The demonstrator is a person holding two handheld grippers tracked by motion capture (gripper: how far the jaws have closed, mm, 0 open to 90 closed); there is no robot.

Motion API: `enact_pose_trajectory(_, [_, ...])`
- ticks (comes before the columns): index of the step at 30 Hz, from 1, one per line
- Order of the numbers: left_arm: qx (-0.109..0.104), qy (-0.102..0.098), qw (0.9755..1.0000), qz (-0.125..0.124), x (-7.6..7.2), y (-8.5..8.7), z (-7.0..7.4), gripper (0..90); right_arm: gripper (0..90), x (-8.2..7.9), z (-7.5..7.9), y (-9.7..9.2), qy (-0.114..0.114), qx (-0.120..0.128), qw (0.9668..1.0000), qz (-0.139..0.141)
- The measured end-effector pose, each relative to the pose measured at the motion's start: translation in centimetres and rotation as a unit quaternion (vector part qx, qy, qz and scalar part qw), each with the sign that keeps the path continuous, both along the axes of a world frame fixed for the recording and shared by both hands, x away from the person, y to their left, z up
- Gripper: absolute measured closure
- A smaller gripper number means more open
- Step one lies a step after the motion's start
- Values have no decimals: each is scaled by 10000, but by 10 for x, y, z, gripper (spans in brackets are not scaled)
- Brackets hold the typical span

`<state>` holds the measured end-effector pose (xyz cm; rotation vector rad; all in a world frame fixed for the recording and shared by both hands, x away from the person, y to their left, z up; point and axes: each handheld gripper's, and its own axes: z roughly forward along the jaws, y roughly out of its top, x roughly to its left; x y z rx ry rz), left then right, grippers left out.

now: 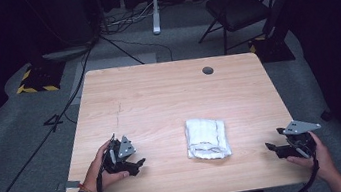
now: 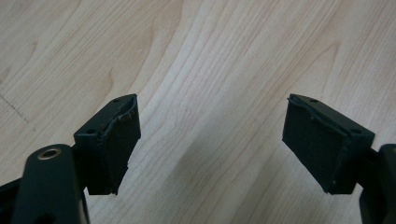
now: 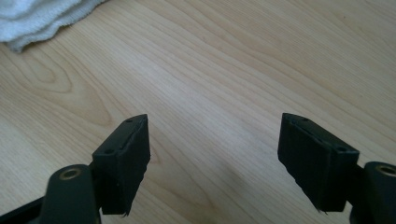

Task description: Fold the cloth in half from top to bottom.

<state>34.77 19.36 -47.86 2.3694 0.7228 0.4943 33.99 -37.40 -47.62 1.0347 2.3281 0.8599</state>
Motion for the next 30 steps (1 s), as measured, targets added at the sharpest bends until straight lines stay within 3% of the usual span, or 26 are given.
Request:
enact_pose_trajectory(3, [12, 23, 10000, 28, 0, 5, -4, 193, 259, -1, -5, -7, 39, 114, 9999, -88])
enact_pose_trajectory(7, [-184, 229, 9995, 125, 2, 18, -9, 193, 259, -2, -14, -18, 140, 286, 9992, -250])
enact_pose_trajectory(11, [-213, 341, 9988, 263, 3, 30, -15, 194, 256, -3, -20, -25, 200, 412, 9983, -348])
enact_pose_trajectory(14, [-468, 495, 9972, 308, 3, 40, -19, 187, 241, -4, -23, -28, 200, 567, 9974, -402])
enact_pose_trajectory(16, [-747, 598, 9948, 337, 3, 48, -23, 186, 227, -3, -25, -30, 213, 692, 9964, -437])
enact_pose_trajectory(17, [-820, 551, 9946, 327, 2, 50, -25, 186, 220, -3, -26, -31, 219, 714, 9961, -462])
enact_pose_trajectory(30, [-795, 505, 9938, 586, -2, 51, -25, 174, 216, -4, -27, -31, 163, 759, 9956, -523])
